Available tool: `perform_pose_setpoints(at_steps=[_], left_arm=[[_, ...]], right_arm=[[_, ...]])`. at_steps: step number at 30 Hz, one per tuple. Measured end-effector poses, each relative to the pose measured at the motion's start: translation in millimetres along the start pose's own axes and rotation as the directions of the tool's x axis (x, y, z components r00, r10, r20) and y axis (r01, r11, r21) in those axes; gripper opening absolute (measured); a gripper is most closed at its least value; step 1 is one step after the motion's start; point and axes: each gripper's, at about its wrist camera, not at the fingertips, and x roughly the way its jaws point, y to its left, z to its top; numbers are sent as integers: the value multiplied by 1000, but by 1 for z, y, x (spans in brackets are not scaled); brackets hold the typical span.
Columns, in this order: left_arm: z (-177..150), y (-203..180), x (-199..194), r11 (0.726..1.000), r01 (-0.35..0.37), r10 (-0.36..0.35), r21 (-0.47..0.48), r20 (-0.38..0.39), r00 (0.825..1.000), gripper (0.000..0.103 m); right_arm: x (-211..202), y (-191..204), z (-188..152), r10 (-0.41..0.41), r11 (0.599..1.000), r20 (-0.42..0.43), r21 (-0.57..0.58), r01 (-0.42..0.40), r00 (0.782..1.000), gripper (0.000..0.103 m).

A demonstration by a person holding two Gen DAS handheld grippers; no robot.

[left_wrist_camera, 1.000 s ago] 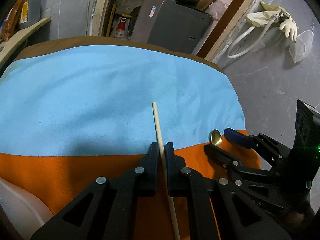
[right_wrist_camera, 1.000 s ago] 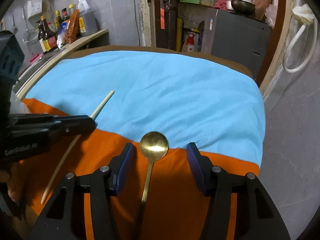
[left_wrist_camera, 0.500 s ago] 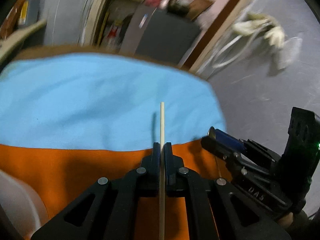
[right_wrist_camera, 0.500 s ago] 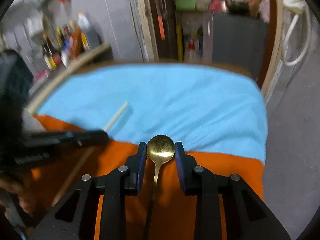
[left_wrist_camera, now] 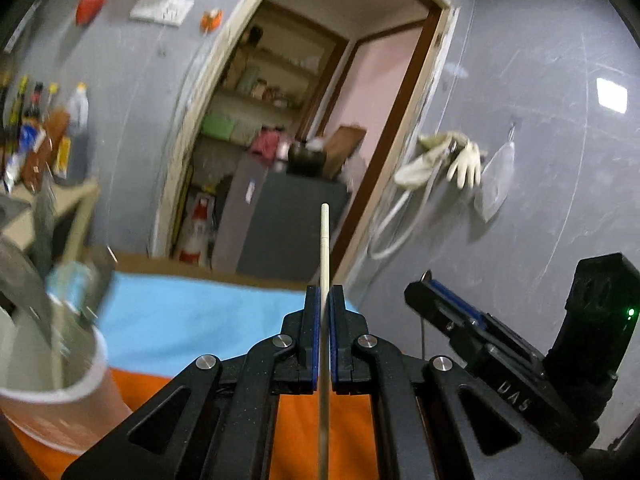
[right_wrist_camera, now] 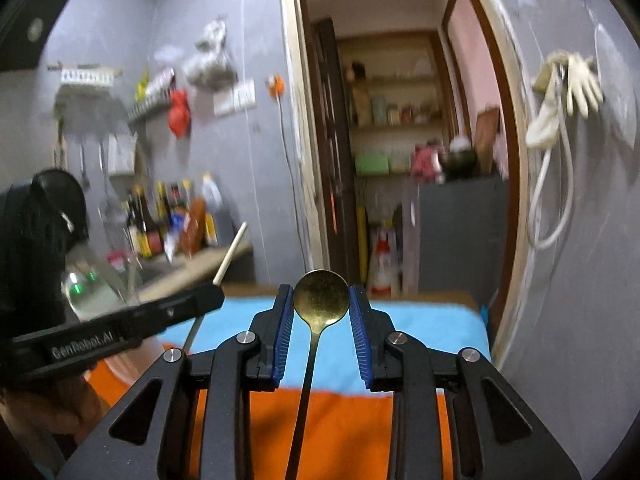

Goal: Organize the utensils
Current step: 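Lift the chopstick and gold spoon and carry them over the white caddy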

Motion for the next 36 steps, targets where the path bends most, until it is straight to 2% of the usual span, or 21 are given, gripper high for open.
perform_pose_setpoints(at_steps=[8,11,18,21,26,31,36], left_arm=[[48,20,-52,1000,-25,24,5,128,992,2],[64,41,-76,999,-35,37,-13,175,984,2],[97,97,-127,992,-105,118,-64,268,956,2],[104,122,-147,986,-134,157,-94,307,939,2],[99,168,-169,971,-134,201,-198,373,906,2],[81,200,-177,954,-128,239,-270,431,870,2],[64,216,-180,942,-179,298,-283,470,831,2]], right_arm=[[-11,47,53,68,998,150,-12,-67,986,26],[-8,66,65,105,994,187,-12,-105,977,26],[5,114,85,190,980,252,5,-198,949,26],[14,127,88,222,970,284,33,-240,933,26],[29,141,82,237,956,331,86,-280,913,26],[43,150,61,208,960,342,109,-258,917,26],[56,154,37,185,969,323,99,-227,928,26]])
